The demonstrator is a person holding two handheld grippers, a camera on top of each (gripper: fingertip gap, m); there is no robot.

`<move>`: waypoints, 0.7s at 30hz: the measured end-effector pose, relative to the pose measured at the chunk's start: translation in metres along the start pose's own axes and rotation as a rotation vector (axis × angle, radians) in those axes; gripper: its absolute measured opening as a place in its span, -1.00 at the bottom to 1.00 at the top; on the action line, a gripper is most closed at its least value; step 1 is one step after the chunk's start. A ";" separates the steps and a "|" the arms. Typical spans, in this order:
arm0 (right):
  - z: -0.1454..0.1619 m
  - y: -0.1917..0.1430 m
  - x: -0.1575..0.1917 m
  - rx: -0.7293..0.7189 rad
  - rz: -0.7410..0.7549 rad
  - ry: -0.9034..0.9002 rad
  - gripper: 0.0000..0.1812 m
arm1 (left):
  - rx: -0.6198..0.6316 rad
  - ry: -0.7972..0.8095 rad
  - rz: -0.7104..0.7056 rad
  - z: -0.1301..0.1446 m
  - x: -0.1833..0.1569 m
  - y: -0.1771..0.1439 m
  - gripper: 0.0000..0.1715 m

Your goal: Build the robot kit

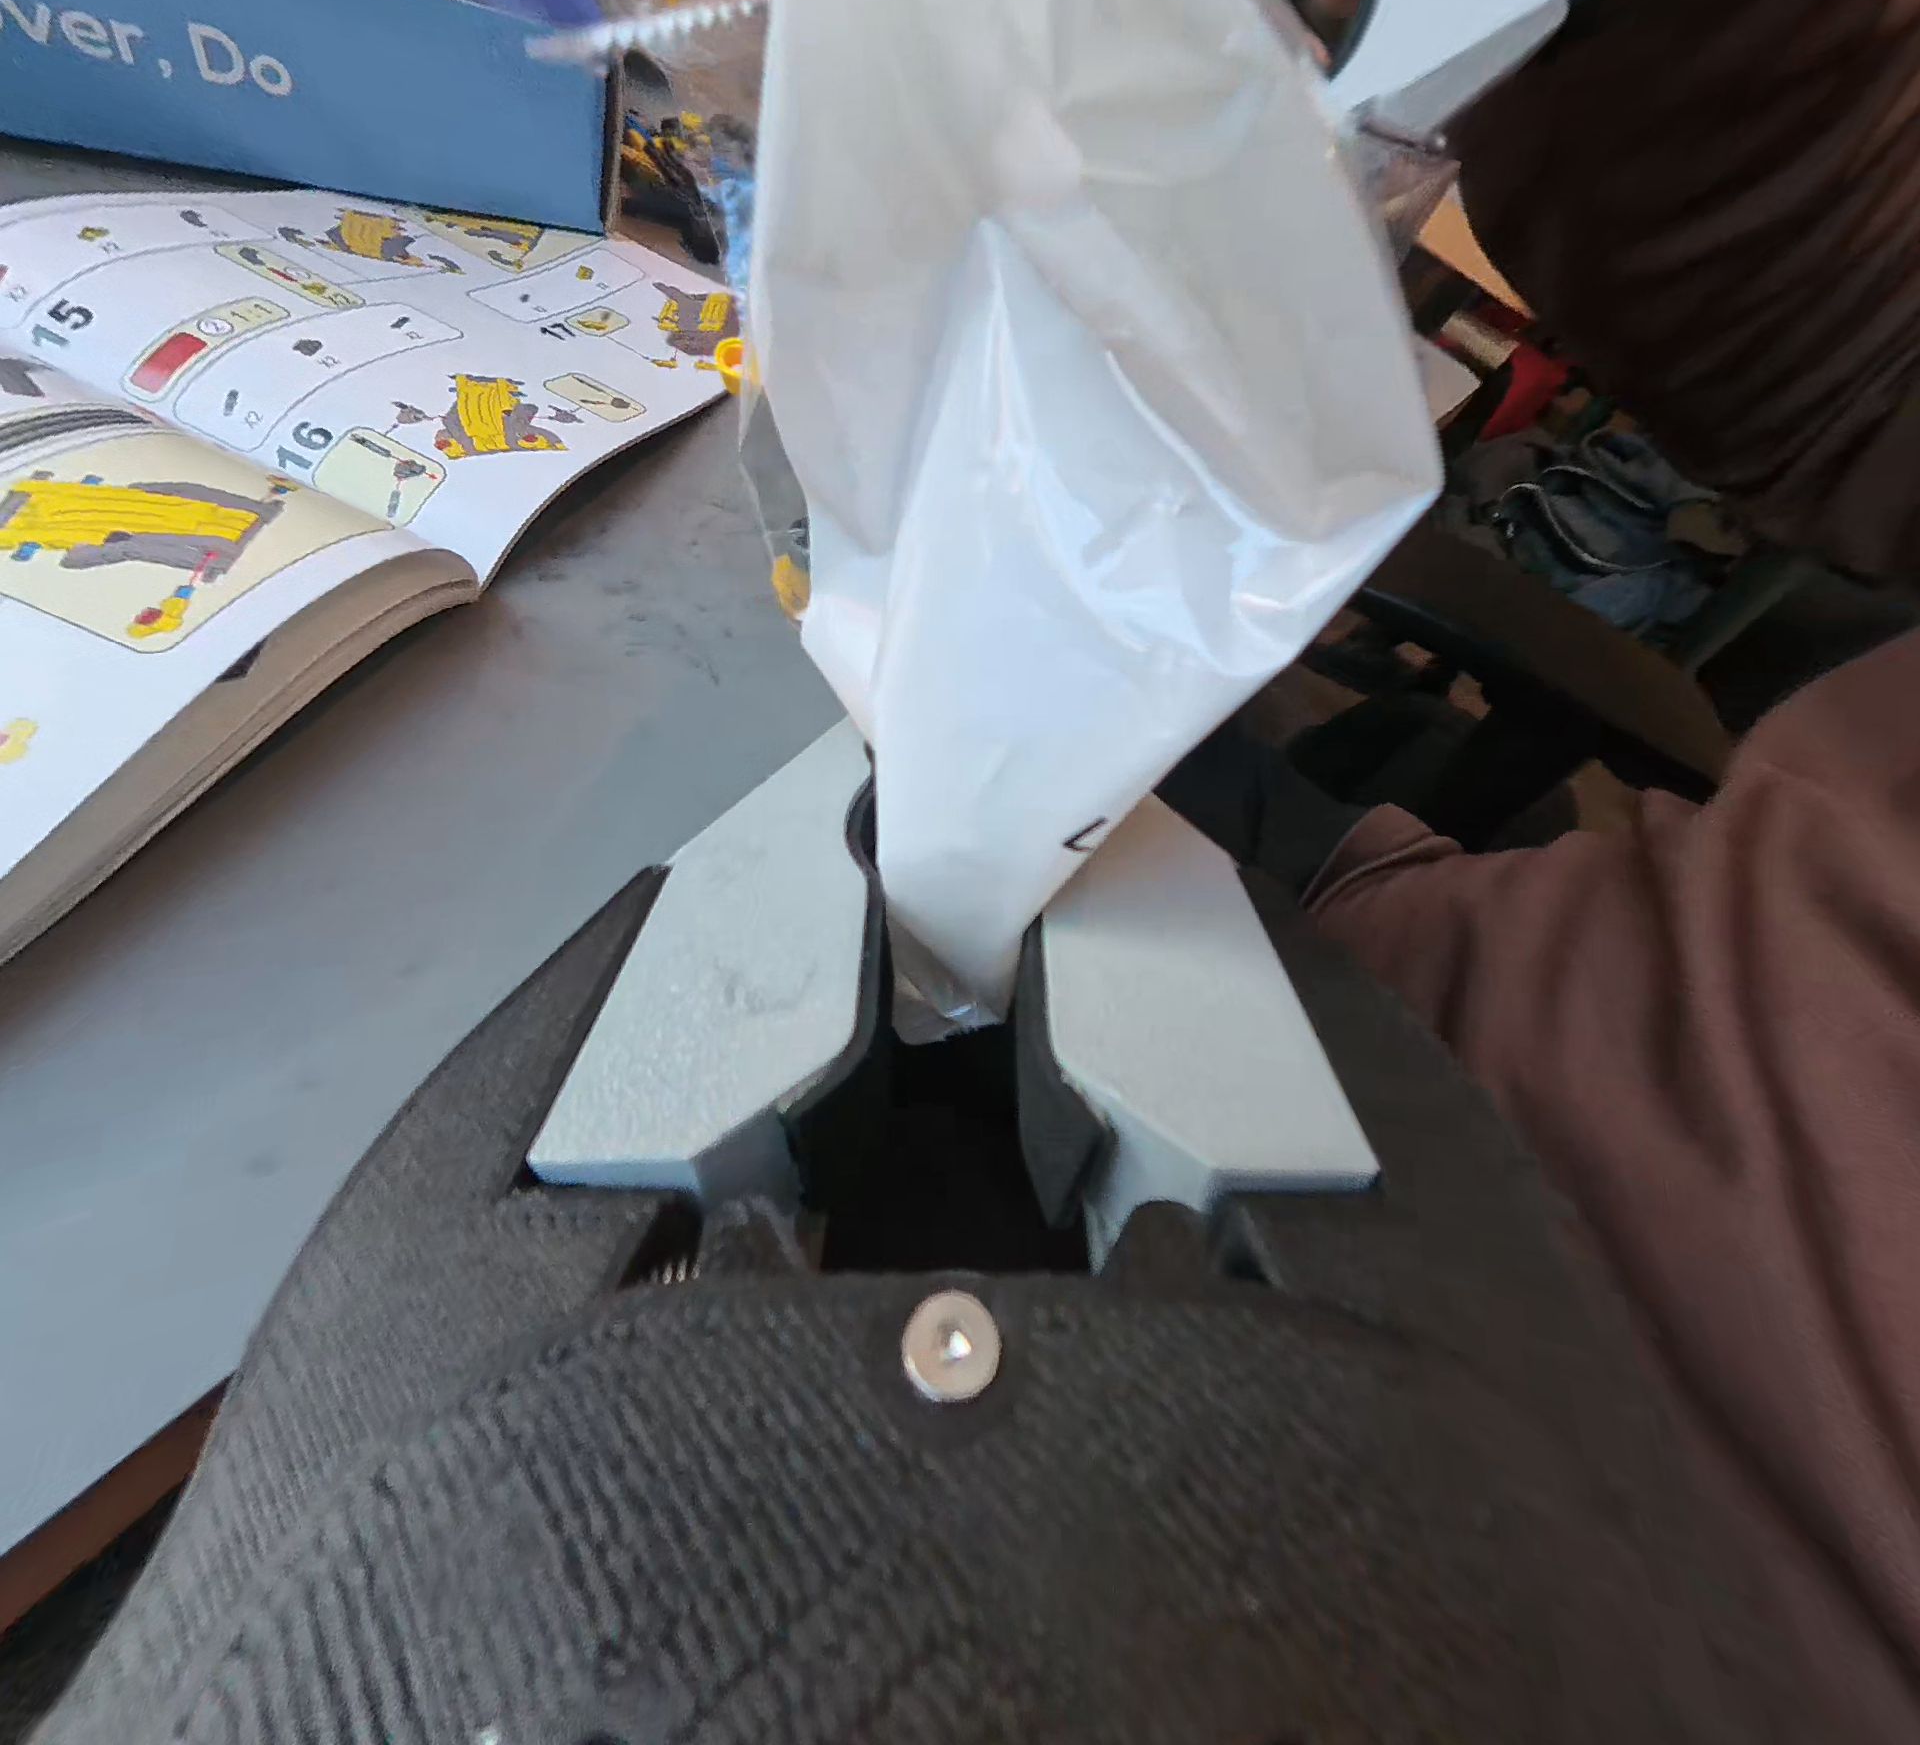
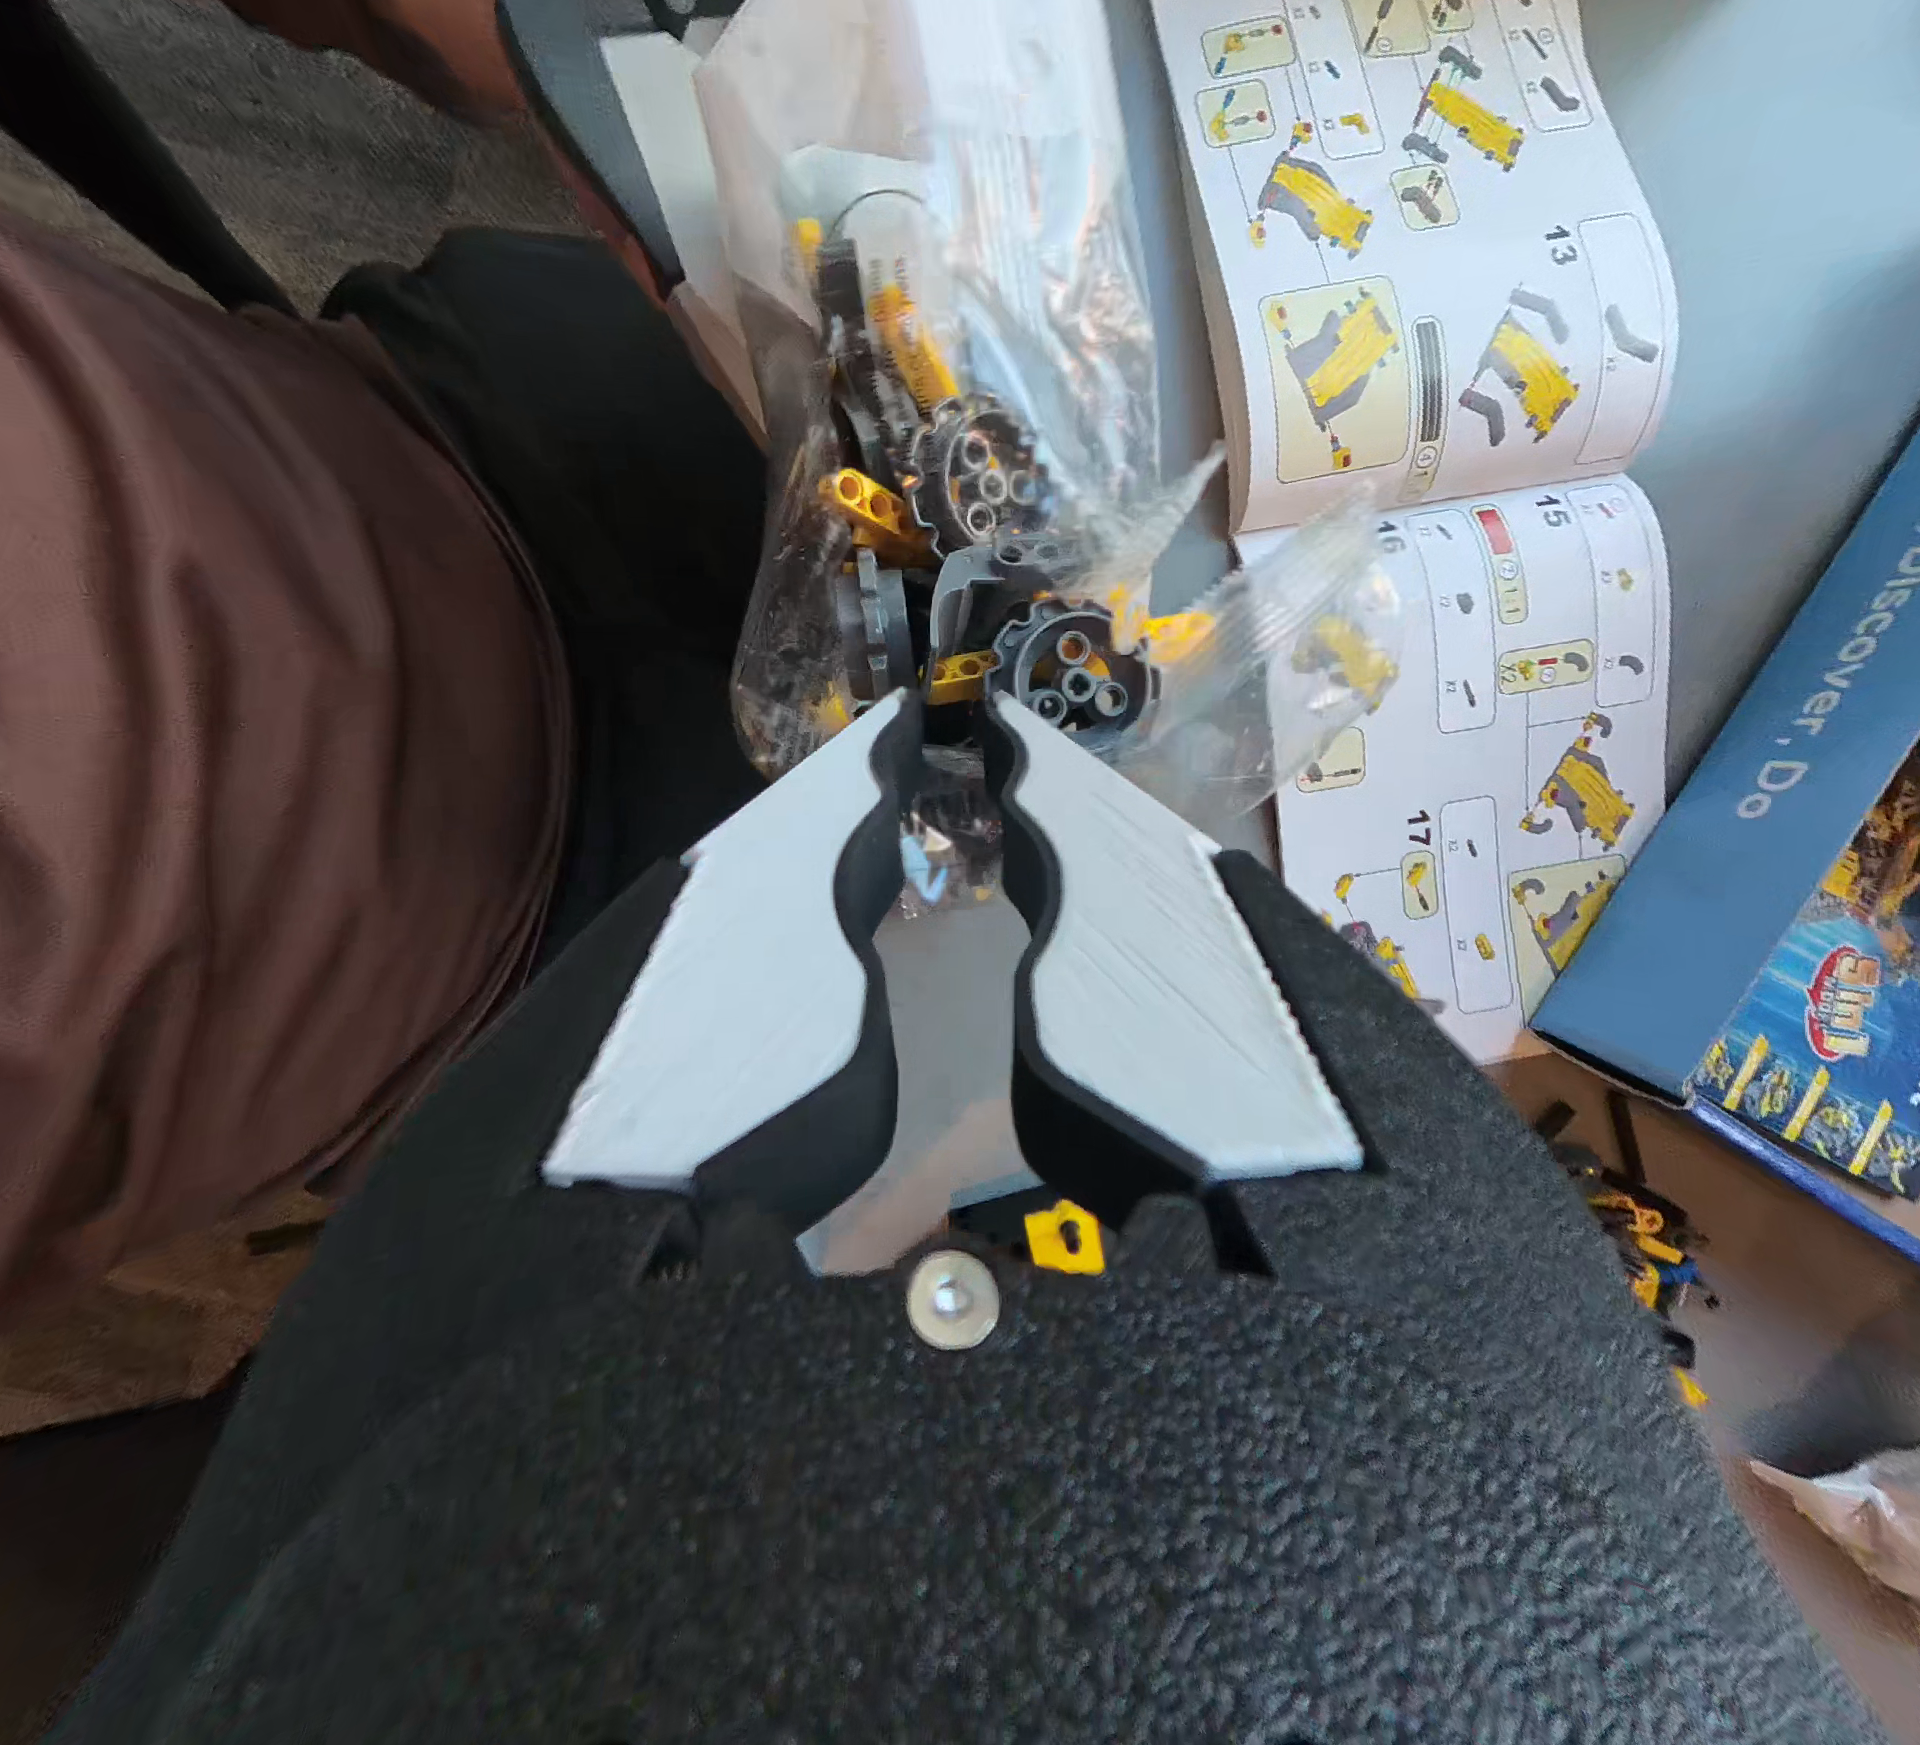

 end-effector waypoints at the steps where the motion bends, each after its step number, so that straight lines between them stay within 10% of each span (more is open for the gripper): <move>1: 0.001 0.001 0.000 0.003 -0.016 -0.012 -0.86 | 0.000 -0.026 0.023 0.000 0.000 0.000 -0.79; 10: -0.003 0.017 0.005 -0.002 -0.203 -0.012 -0.96 | 0.006 -0.067 0.149 -0.016 0.000 0.001 -0.79; 16: 0.013 0.032 -0.042 0.062 0.112 -0.012 -0.97 | 0.126 -0.018 0.075 -0.011 0.012 0.003 -0.75; 21: 0.015 0.025 -0.055 0.010 0.095 0.142 -0.96 | 0.164 -0.029 0.041 -0.011 0.023 -0.013 -0.72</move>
Point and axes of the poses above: each gripper's, where its closed fingertips meet, y out along the fingers, z out of its underside, x = y × z across the jaws, the point moved 3 cm from there along -y, back along the fingers, and after that the axes turned 11 degrees about z, right-handed, at the moved point
